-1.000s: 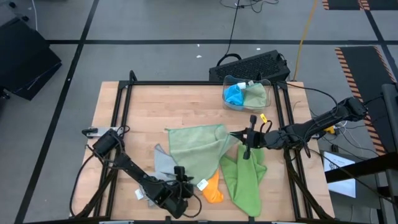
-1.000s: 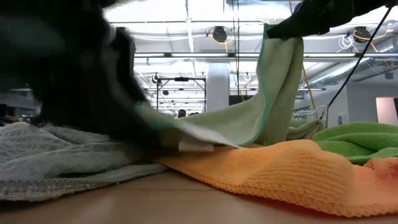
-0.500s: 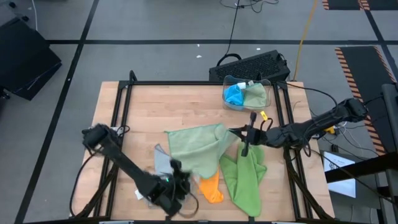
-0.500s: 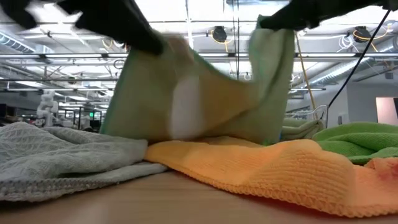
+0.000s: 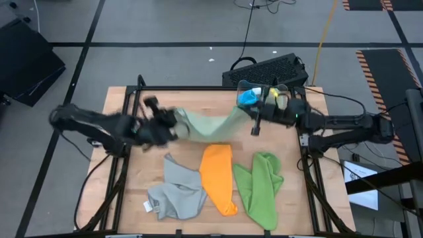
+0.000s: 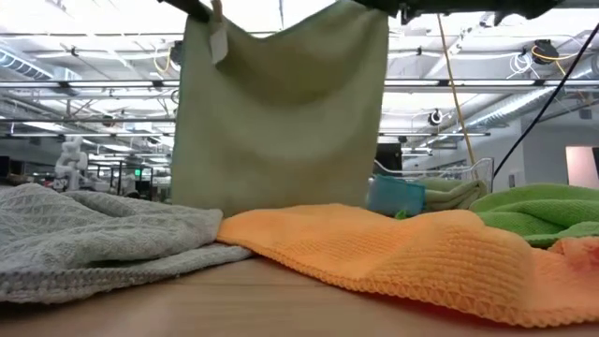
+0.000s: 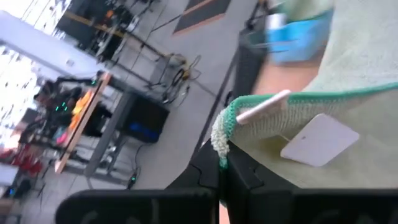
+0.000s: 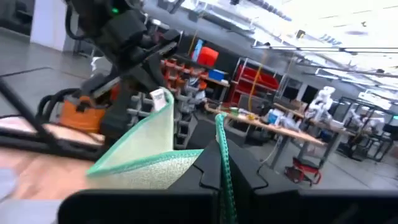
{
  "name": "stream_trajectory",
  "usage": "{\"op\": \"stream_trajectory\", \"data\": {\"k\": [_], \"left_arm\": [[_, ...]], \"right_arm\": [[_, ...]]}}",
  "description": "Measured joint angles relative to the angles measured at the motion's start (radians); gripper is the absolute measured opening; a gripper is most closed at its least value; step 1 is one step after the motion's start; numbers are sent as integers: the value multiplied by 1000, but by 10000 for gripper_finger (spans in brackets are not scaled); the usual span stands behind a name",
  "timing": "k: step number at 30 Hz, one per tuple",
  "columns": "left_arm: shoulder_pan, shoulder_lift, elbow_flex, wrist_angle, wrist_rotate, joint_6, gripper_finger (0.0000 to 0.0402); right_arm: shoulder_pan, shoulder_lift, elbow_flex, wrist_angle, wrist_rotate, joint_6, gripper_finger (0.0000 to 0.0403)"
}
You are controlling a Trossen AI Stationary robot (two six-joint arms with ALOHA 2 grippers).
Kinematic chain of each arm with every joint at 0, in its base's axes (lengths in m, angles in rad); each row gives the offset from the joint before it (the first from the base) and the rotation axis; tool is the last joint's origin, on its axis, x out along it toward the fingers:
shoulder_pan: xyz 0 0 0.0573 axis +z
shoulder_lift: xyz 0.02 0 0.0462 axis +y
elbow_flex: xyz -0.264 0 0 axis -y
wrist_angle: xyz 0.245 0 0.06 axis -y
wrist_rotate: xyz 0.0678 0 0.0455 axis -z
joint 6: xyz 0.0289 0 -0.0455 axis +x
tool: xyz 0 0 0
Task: Fold microfiber towels
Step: Fold the light green microfiber towel
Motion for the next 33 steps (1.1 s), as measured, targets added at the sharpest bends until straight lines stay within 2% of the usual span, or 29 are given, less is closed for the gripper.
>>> {"op": "stream_trajectory", "data": {"k": [3,7,11,14,16,19,24,29,33], "left_arm": [[151,-103,0,83,105,174,8],[339,-214,-1,252,418,359,12],[418,-308,-1,264,740,314,5],[408,-356,0,153,902,200,9],[376,-366,0,69,947,121,12],[301,-361,-27,-26,954,8,6],[170,-353,-202,8,996,-199,12],[-6,-340,-405,181,1027,-374,5],[-141,-324,-544,436,1022,-450,11]], "right_arm": [[-101,44,86,9,-104,29,0],[-198,122,208,-8,-213,84,0],[-222,130,267,-134,-248,137,0],[-197,105,265,-302,-248,155,0],[-172,90,251,-390,-248,187,0],[-114,78,212,-460,-249,246,0],[0,78,106,-512,-251,316,0],[119,78,-41,-434,-248,429,0],[215,89,-156,-309,-240,506,0]]}}
